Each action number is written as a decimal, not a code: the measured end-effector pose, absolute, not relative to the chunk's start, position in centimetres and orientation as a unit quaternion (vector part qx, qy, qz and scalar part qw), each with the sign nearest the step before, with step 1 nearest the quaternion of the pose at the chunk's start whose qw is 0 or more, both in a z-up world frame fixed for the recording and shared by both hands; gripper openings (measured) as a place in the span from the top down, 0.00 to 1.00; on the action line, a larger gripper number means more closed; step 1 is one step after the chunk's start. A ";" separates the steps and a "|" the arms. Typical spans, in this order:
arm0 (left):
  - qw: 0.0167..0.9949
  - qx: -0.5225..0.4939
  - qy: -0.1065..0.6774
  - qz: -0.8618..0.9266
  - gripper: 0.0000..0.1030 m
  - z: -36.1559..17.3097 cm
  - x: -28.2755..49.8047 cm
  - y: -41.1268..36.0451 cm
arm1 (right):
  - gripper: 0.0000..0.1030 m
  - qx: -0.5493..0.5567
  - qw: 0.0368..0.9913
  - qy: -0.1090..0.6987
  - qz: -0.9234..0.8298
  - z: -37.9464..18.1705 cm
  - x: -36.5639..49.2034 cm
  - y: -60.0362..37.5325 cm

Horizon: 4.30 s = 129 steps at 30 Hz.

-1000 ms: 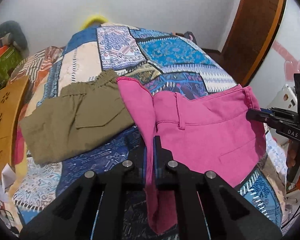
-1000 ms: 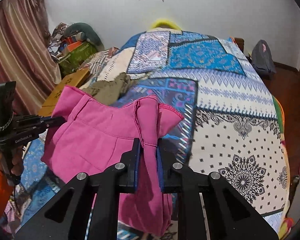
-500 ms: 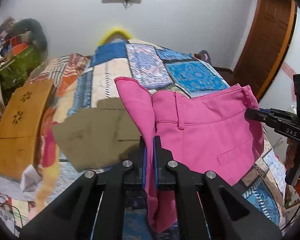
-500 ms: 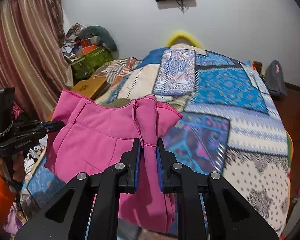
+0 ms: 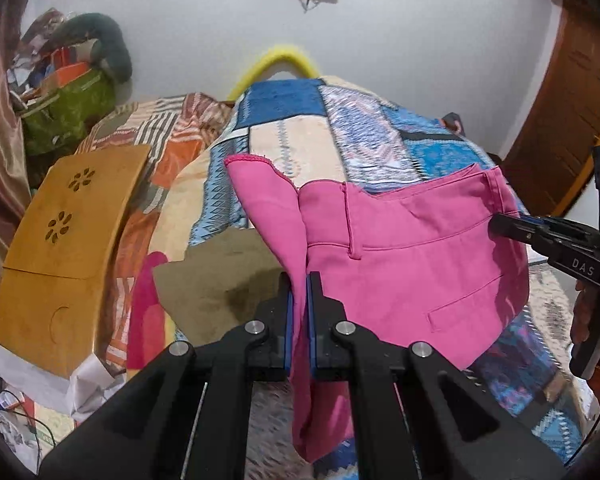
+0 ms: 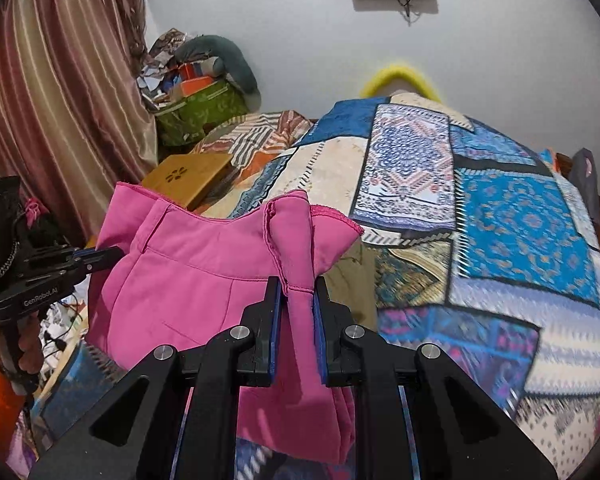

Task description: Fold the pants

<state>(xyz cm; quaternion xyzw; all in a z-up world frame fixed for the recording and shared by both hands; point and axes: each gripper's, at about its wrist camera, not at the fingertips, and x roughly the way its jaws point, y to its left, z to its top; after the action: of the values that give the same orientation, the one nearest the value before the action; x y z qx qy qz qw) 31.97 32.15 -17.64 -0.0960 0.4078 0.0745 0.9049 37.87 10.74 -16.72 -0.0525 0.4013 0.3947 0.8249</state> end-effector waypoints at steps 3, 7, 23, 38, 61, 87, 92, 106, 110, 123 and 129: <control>0.901 -0.096 0.414 0.089 0.95 -19.4 33.2 33.6 | 0.87 -0.050 0.819 0.413 0.395 -18.5 39.2 12.3; 0.890 -0.098 0.433 0.104 0.95 -22.3 35.0 34.8 | 0.87 -0.074 0.812 0.429 0.388 -20.6 40.8 14.2; 0.864 -0.085 0.475 0.146 0.87 -25.9 35.4 35.9 | 0.47 -0.168 0.840 0.416 0.305 -21.8 41.4 13.1; 0.940 -0.057 0.311 0.132 0.85 -8.1 21.8 25.1 | 0.47 -0.085 0.889 0.241 0.379 -3.5 26.6 5.0; 0.987 -0.033 0.097 0.127 0.10 3.8 -1.0 12.3 | 0.20 0.004 0.913 0.109 0.392 3.4 8.9 -3.7; 0.986 -0.011 0.098 0.134 0.00 1.8 -1.1 10.8 | 0.00 -0.014 0.938 0.094 0.334 2.6 6.6 -4.8; 0.986 -0.014 0.100 0.134 0.00 1.7 -1.1 11.0 | 0.00 -0.020 0.938 0.095 0.333 2.7 6.5 -4.7; 0.986 -0.019 0.103 0.130 0.00 1.2 -0.8 11.3 | 0.00 -0.016 0.937 0.099 0.334 2.7 6.6 -5.1; 0.986 -0.021 0.102 0.127 0.00 1.1 -0.8 11.3 | 0.00 -0.014 0.937 0.101 0.335 2.8 6.7 -5.1; 0.986 -0.025 0.105 0.124 0.00 1.0 -0.6 11.2 | 0.00 -0.007 0.936 0.100 0.337 2.8 6.8 -5.3; 0.986 -0.026 0.105 0.124 0.00 1.0 -0.6 11.0 | 0.00 -0.006 0.936 0.099 0.337 2.8 6.7 -5.2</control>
<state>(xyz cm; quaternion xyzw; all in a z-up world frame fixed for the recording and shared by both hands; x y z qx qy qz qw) -0.63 11.03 0.97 -0.0257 0.1049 0.1238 0.9864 6.67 -5.24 2.77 -0.0064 0.0987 0.3372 0.9362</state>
